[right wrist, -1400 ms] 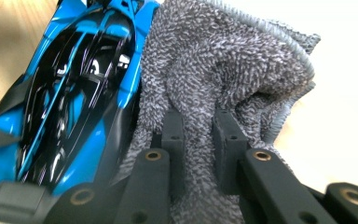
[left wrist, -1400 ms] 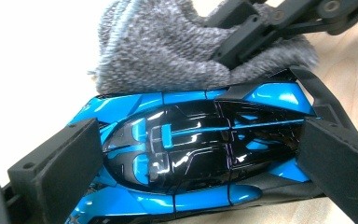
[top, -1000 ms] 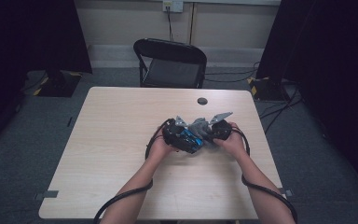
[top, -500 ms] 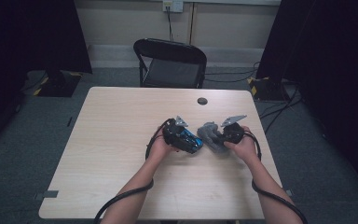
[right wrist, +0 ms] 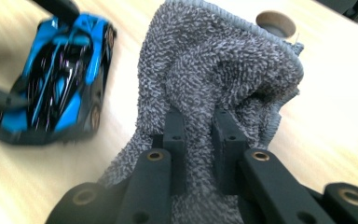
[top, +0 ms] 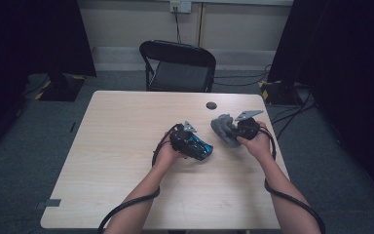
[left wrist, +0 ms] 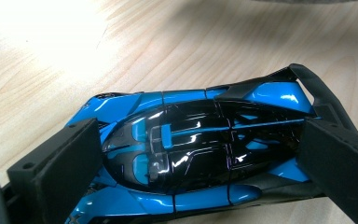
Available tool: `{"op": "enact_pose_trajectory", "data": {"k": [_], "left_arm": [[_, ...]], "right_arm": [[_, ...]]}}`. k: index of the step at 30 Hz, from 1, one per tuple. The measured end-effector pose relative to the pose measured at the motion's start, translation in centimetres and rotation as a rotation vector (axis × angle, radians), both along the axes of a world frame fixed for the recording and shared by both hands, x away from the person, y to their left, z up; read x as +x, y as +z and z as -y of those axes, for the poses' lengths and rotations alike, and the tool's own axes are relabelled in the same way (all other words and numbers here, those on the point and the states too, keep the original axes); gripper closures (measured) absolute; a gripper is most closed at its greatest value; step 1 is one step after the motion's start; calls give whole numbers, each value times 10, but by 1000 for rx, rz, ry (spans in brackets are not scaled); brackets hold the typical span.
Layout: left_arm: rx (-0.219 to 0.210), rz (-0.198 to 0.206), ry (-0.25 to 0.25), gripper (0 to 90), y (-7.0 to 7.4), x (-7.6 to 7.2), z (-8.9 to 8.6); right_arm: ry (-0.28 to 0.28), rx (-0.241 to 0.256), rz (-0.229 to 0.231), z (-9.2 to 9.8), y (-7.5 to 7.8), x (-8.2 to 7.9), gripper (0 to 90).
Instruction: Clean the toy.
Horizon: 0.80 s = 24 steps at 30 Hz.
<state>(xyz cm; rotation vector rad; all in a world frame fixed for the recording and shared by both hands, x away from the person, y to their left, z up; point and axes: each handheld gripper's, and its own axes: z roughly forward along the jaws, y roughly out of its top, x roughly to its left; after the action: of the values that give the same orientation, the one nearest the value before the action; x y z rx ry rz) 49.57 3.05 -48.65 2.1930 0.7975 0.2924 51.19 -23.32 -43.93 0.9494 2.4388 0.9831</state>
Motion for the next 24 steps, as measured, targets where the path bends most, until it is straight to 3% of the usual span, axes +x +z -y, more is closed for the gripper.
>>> {"op": "enact_pose_trajectory", "data": {"k": [12,24], "left_arm": [[2,-3,1,0,0,0,0],[-1,-1,-1,0,0,-1,0]], "right_arm": [[6,1,2,-31,-8,21,786],[5,-3,17,-48,-16,37,785]]}}
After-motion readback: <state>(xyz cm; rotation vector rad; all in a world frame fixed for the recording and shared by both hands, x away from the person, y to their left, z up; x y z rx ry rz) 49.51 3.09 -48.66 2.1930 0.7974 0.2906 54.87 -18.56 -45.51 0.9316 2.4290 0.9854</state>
